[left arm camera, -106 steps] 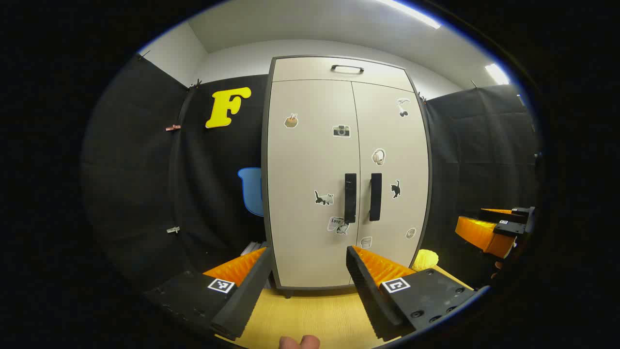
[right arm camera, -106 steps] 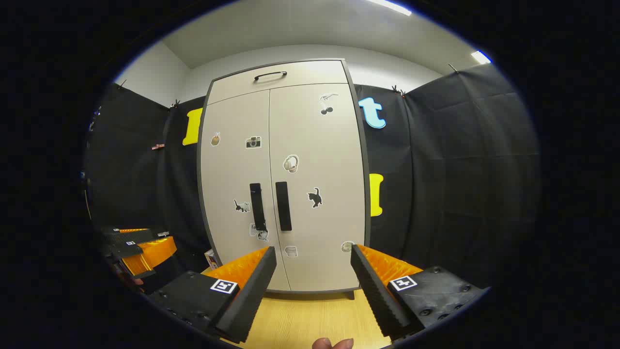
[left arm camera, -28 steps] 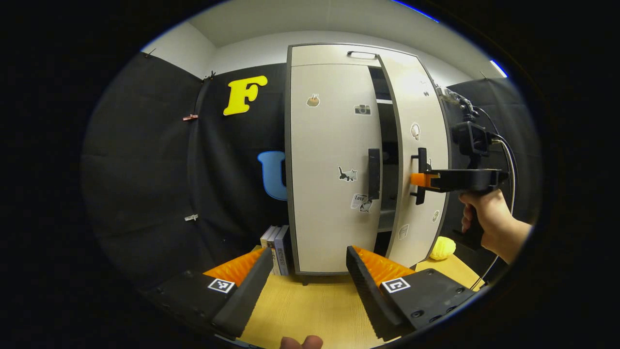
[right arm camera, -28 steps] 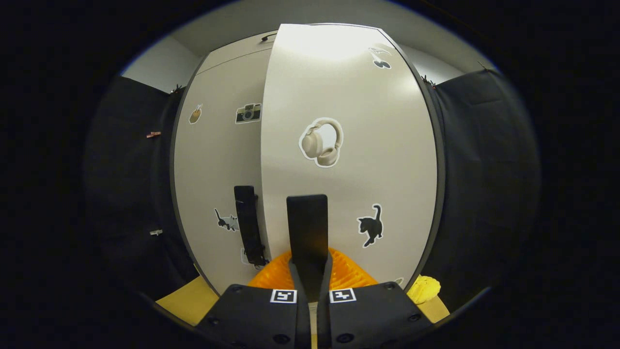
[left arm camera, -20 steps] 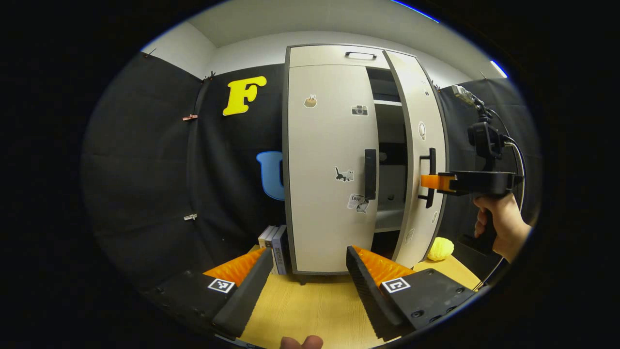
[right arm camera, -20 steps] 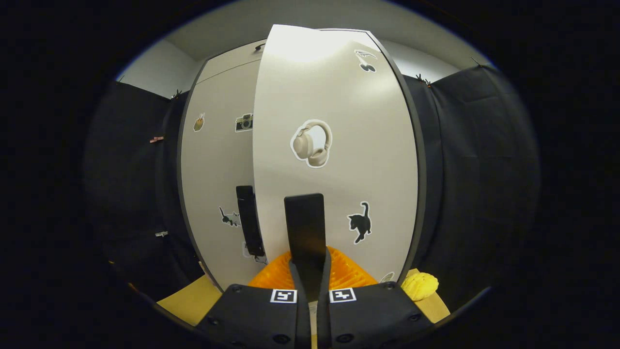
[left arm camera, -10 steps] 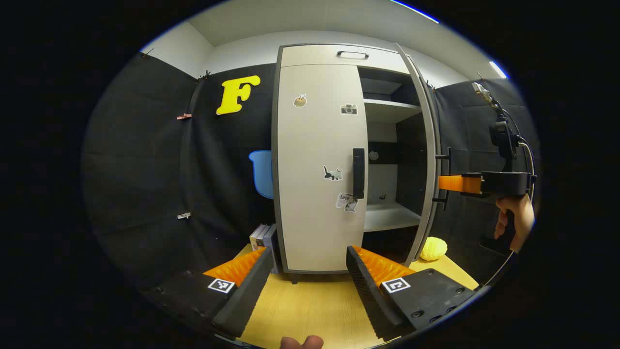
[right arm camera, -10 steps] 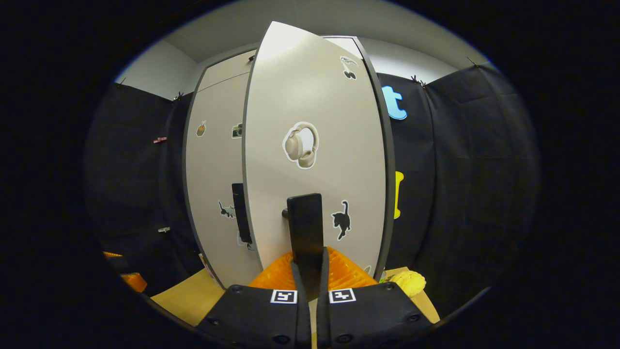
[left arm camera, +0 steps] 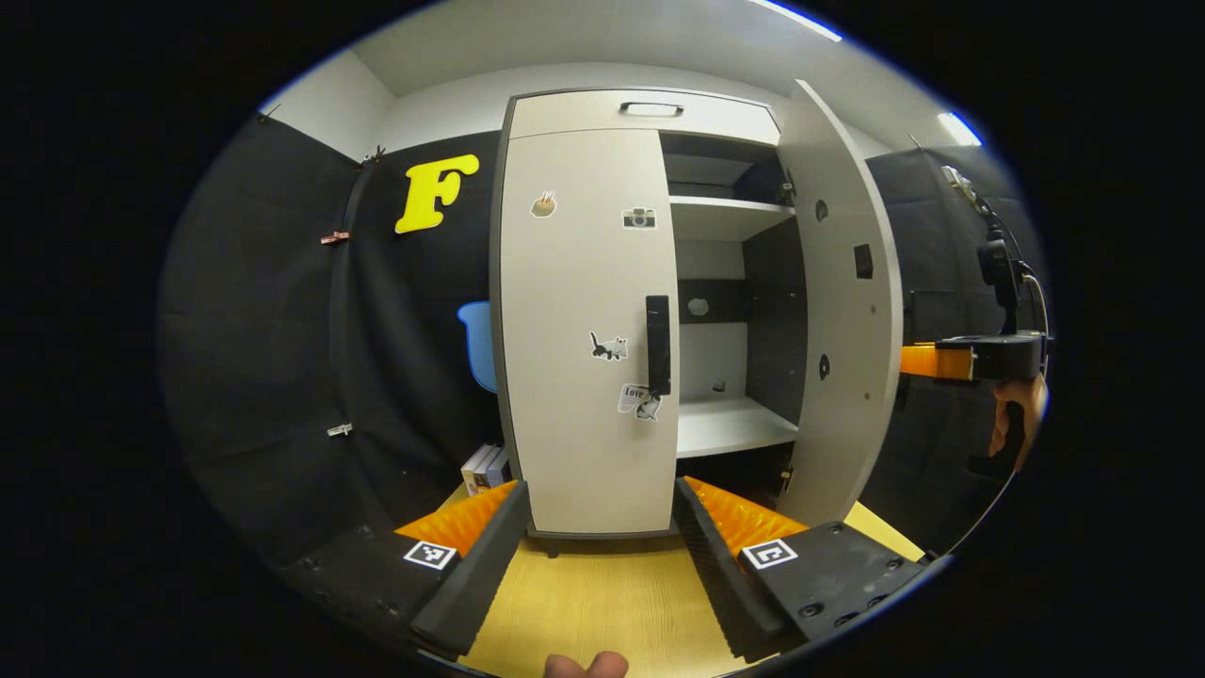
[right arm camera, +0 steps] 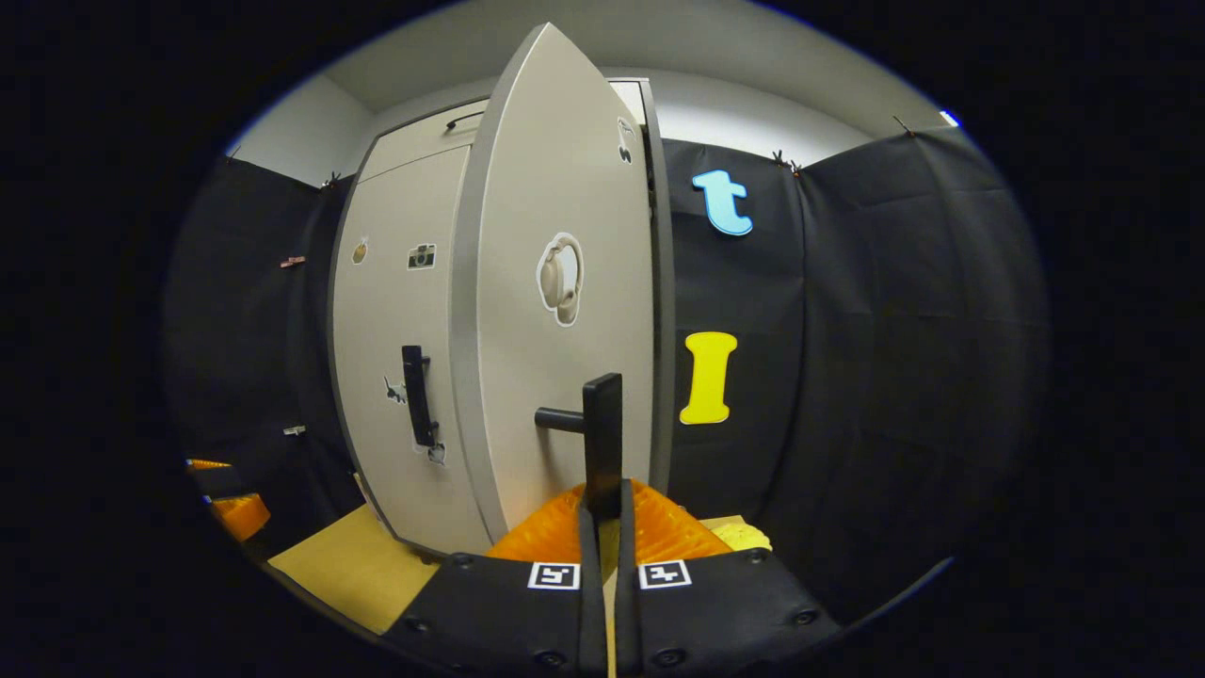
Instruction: Open the right door of the double-door shoe cabinet with the right hand, and open the left door with the left hand.
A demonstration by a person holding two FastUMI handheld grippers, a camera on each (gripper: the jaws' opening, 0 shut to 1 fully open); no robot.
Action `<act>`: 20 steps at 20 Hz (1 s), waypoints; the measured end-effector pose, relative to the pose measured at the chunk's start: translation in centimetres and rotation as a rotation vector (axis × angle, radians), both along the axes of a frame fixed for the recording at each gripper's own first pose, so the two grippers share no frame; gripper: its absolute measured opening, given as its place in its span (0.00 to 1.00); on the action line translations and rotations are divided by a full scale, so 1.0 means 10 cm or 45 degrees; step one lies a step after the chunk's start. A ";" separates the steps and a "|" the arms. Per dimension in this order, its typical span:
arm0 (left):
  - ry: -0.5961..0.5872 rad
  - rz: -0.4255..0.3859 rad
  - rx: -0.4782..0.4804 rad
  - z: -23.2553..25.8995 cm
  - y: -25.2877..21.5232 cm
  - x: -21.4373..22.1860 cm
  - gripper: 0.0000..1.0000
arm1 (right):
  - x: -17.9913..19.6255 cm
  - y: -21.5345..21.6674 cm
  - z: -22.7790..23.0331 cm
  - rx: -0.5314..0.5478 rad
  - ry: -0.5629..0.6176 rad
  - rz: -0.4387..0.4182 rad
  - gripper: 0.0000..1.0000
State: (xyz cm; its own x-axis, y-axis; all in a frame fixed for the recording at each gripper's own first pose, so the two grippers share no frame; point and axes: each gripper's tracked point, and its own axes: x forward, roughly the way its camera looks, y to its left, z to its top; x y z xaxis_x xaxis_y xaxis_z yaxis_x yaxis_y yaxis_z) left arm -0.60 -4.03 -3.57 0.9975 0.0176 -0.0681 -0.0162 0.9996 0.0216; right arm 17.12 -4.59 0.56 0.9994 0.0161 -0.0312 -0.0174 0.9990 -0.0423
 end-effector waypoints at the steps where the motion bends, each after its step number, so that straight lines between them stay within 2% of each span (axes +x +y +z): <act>1: 0.002 -0.002 -0.003 -0.01 -0.02 0.01 0.95 | -0.01 -0.09 0.01 0.002 -0.005 -0.023 0.08; 5: 0.005 -0.011 0.007 0.02 -0.12 0.03 0.94 | -0.05 -0.45 0.10 0.018 -0.036 -0.101 0.07; 8: 0.003 -0.028 0.015 0.04 -0.21 0.06 0.95 | -0.03 -0.56 0.10 0.116 -0.018 -0.062 0.05; 11: 0.006 -0.041 0.019 0.07 -0.26 0.08 0.94 | -0.09 -0.59 0.13 0.090 -0.032 -0.052 0.10; 14: 0.004 -0.047 0.025 0.09 -0.28 0.11 0.95 | -0.18 -0.61 0.12 0.048 -0.038 -0.086 0.10; 18: -0.001 -0.044 0.026 0.11 -0.27 0.19 0.95 | -0.30 -0.69 0.11 0.042 -0.049 -0.124 0.31; 19: -0.002 -0.044 0.024 0.12 -0.26 0.23 0.95 | -0.35 -0.71 0.10 0.036 -0.052 -0.127 0.43; 20: -0.005 -0.044 0.024 0.14 -0.26 0.26 0.94 | -0.38 -0.72 0.08 0.038 -0.051 -0.139 0.50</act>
State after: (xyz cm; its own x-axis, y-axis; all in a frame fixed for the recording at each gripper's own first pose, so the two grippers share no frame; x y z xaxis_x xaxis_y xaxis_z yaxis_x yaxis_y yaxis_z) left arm 2.03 -6.67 -2.16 0.9978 -0.0157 -0.0642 0.0183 0.9990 0.0407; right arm 13.34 -11.83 1.36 0.9957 -0.0922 0.0079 0.0923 0.9957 -0.0107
